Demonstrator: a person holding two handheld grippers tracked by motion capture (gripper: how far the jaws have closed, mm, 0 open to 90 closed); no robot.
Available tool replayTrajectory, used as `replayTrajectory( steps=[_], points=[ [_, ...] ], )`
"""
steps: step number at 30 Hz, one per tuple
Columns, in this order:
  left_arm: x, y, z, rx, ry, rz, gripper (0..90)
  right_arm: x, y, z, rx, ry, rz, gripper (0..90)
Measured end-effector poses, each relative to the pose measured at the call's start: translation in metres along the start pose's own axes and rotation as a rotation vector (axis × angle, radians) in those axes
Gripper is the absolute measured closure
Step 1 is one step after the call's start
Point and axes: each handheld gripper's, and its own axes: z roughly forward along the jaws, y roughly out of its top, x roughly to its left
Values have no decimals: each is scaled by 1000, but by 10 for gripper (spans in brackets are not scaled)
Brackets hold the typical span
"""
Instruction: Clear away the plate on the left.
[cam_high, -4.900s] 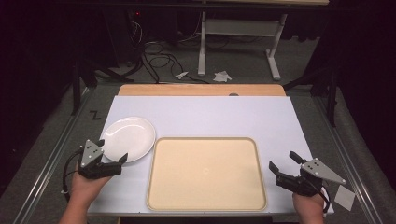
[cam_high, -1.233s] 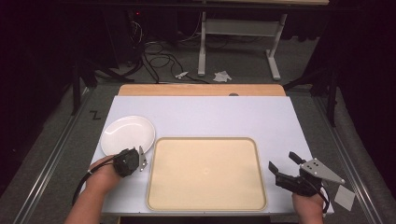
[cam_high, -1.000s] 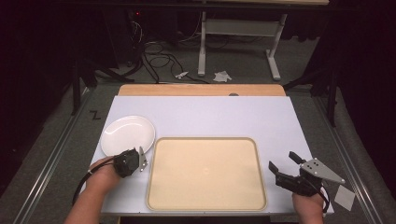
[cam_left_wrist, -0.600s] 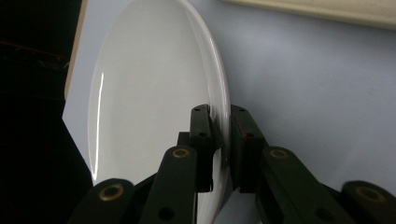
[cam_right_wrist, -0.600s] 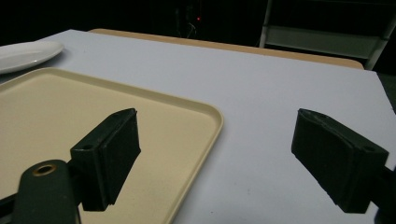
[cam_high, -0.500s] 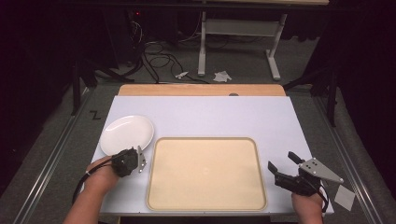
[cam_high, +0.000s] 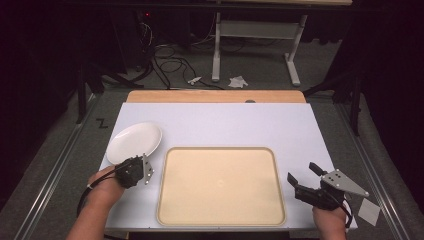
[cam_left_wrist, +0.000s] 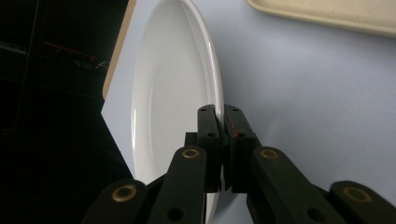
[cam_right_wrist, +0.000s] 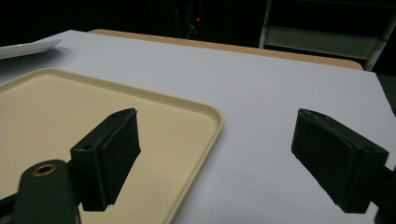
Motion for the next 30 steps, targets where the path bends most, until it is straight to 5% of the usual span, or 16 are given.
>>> replayTrajectory(
  steps=[15,30],
  points=[
    [3,2,-6,-43,17,-41,869,0,0,-1,-1,-2,1,163],
    [-7,13,-30,-104,9,-27,869,1,2,-2,-9,1,-6,163]
  ],
)
